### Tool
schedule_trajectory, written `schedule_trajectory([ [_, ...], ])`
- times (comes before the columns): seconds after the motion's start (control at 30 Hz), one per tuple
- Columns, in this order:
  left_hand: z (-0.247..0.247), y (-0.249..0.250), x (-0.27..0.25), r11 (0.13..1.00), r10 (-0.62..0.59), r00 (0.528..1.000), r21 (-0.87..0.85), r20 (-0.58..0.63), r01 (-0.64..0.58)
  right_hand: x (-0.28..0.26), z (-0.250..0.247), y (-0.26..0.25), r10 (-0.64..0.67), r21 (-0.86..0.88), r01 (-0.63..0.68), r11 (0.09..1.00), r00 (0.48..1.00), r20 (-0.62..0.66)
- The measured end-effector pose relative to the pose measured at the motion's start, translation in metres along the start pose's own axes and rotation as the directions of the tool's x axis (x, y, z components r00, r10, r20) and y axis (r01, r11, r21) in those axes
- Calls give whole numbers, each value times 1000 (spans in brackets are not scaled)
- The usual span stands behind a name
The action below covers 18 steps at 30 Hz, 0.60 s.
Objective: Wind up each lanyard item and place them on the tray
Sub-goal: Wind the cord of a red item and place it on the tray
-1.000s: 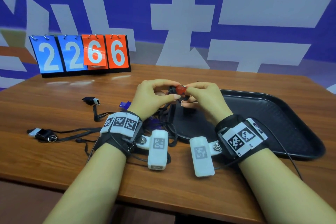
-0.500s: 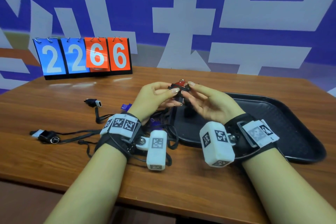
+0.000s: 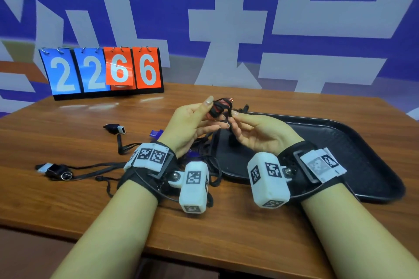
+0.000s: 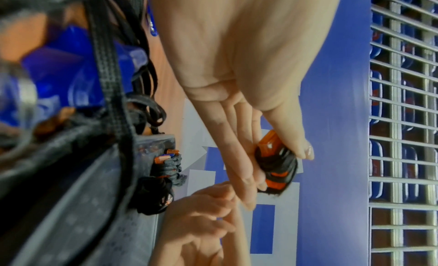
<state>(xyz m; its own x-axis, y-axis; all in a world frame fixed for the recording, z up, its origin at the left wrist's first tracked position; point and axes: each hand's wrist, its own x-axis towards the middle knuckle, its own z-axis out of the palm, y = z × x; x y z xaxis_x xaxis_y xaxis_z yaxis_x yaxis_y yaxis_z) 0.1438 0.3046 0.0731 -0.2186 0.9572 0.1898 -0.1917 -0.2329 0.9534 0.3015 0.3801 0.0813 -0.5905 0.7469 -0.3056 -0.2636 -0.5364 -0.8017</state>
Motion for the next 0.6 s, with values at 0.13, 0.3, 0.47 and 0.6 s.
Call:
schedule_trajectory([
  [0.13, 2, 1, -5, 998, -45, 990, 42, 132, 40, 1, -1, -3, -27, -46, 27, 999, 1000, 2],
  [0.3, -2, 1, -5, 976, -109, 968, 207, 228, 61, 4, -5, -5, -86, -280, 79, 957, 996, -11],
  [0.47, -2, -2, -5, 923, -224, 944, 364, 240, 126, -1, -11, -7, -93, -483, 65, 873, 995, -35],
  [0.6, -3, -7, -2, 898, -245, 942, 420, 230, 132, -5, -11, -7, -170, -648, 163, 744, 984, 52],
])
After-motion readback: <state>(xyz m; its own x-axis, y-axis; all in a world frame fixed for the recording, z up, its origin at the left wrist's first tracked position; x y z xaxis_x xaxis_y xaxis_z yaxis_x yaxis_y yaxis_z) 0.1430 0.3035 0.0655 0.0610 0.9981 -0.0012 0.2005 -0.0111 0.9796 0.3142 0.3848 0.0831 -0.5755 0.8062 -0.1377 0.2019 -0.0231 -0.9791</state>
